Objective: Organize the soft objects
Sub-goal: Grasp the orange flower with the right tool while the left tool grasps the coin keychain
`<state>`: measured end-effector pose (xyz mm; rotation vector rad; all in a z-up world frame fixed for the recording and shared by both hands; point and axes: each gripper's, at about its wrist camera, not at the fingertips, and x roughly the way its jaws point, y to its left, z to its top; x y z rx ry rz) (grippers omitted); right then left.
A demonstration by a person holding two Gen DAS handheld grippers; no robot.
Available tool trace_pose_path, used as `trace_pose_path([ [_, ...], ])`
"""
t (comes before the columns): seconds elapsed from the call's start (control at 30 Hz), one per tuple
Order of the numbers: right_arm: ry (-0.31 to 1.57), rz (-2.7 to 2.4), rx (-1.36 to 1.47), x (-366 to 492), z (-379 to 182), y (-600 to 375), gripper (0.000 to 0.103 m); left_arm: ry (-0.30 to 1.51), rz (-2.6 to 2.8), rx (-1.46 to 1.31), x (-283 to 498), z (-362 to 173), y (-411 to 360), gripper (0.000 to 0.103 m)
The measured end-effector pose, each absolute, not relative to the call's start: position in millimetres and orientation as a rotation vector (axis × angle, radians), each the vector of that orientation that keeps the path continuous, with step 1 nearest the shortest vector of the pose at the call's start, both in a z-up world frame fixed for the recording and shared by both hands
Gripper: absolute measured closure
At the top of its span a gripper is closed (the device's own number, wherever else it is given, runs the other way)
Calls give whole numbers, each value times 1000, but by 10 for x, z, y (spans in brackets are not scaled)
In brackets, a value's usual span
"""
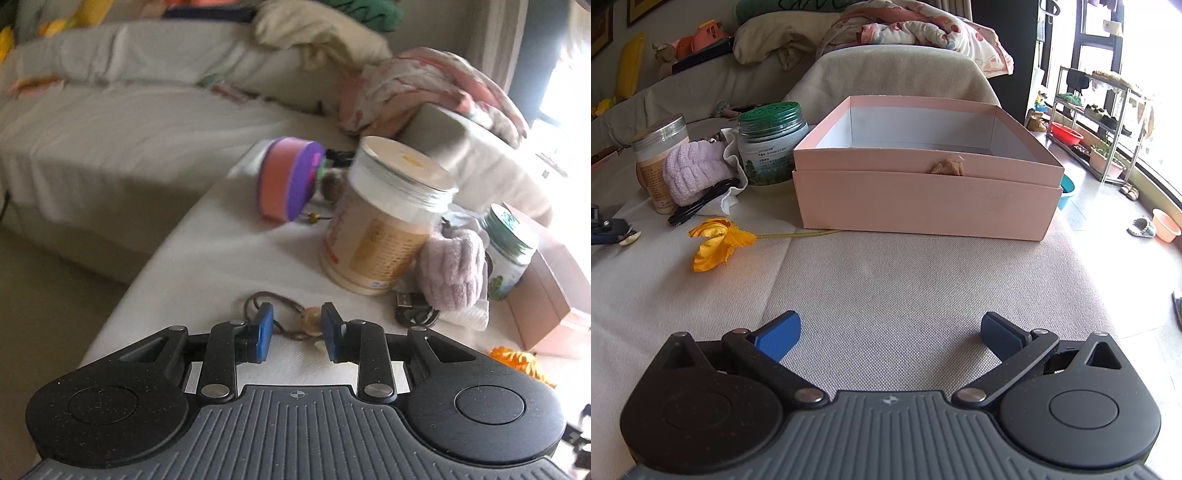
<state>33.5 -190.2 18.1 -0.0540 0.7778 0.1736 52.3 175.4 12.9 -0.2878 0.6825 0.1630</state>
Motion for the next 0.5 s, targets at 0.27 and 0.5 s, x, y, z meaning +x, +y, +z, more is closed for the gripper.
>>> trace_pose_path([
  [0.27,777,174,-52,338,183,-1902,0,655,76,-82,531,62,1463,72],
  [0.5,749,251,-94,298,228,-1801,7,661,24,-31,518,55,1377,77],
])
